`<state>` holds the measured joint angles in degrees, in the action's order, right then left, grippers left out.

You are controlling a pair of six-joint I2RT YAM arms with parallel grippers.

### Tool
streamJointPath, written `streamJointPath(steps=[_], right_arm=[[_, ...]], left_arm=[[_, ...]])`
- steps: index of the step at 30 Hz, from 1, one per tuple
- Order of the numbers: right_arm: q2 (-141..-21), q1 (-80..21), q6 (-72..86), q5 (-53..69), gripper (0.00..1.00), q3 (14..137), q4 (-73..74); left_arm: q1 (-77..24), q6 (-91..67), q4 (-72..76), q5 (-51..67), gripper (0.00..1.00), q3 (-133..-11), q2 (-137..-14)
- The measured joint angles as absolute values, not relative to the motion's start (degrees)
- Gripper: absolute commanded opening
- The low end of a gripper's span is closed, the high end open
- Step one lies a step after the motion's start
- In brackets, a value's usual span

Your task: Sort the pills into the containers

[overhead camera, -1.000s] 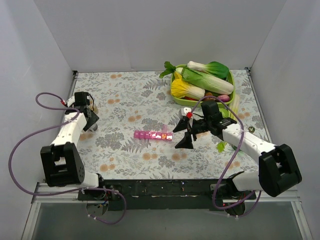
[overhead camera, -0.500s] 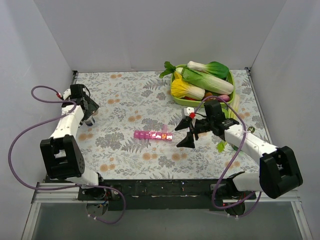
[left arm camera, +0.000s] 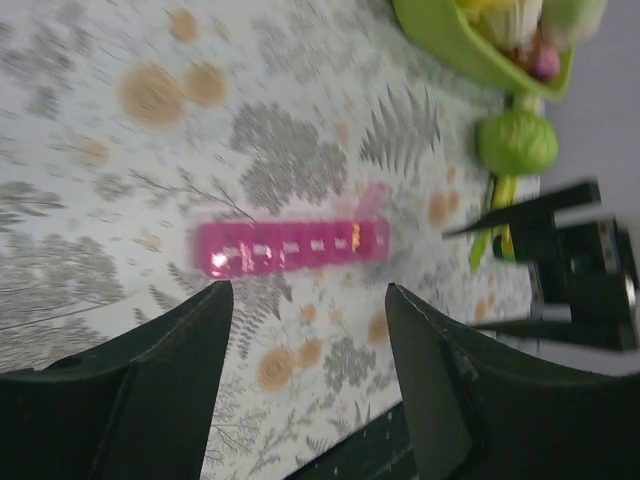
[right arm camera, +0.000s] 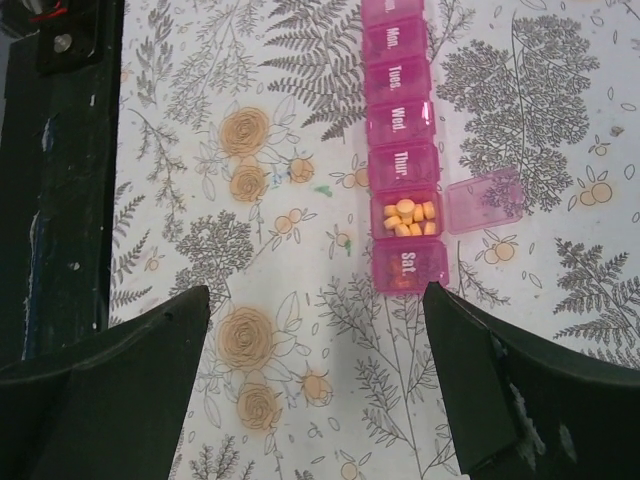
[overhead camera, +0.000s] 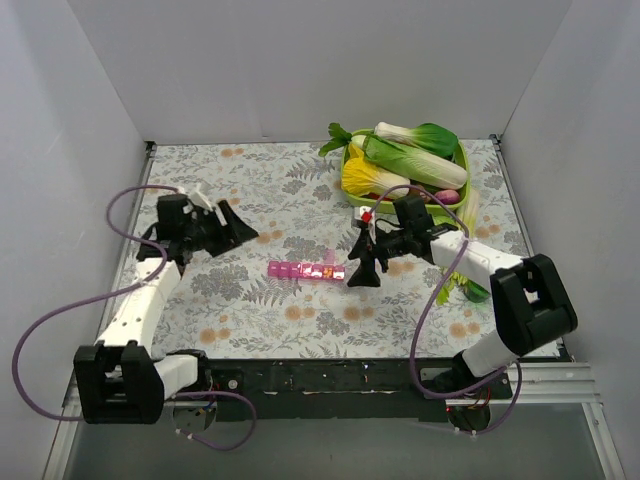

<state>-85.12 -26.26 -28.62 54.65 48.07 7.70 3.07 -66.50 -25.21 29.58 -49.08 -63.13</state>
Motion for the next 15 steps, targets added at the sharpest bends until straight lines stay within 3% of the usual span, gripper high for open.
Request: streamJointPath(steps=[1,5,15], right_arm=[[-86.85,-26.28,-28.51,54.26,0.95,49.36,8.25],[-93.12,-26.28,-26.59,52.95,0.95,53.78,9.47],[-99.94,-27.31,-12.12,45.78,0.98,57.41,4.84]], left_arm=[[0.25,-66.87,-23.99,31.48,0.48,-47.77,-64.53],[-10.24,-69.38,-18.79,37.08,0.36,-43.2,-70.85],[-17.08,-77.82,-0.64,41.06,0.28,-41.47,-86.98]])
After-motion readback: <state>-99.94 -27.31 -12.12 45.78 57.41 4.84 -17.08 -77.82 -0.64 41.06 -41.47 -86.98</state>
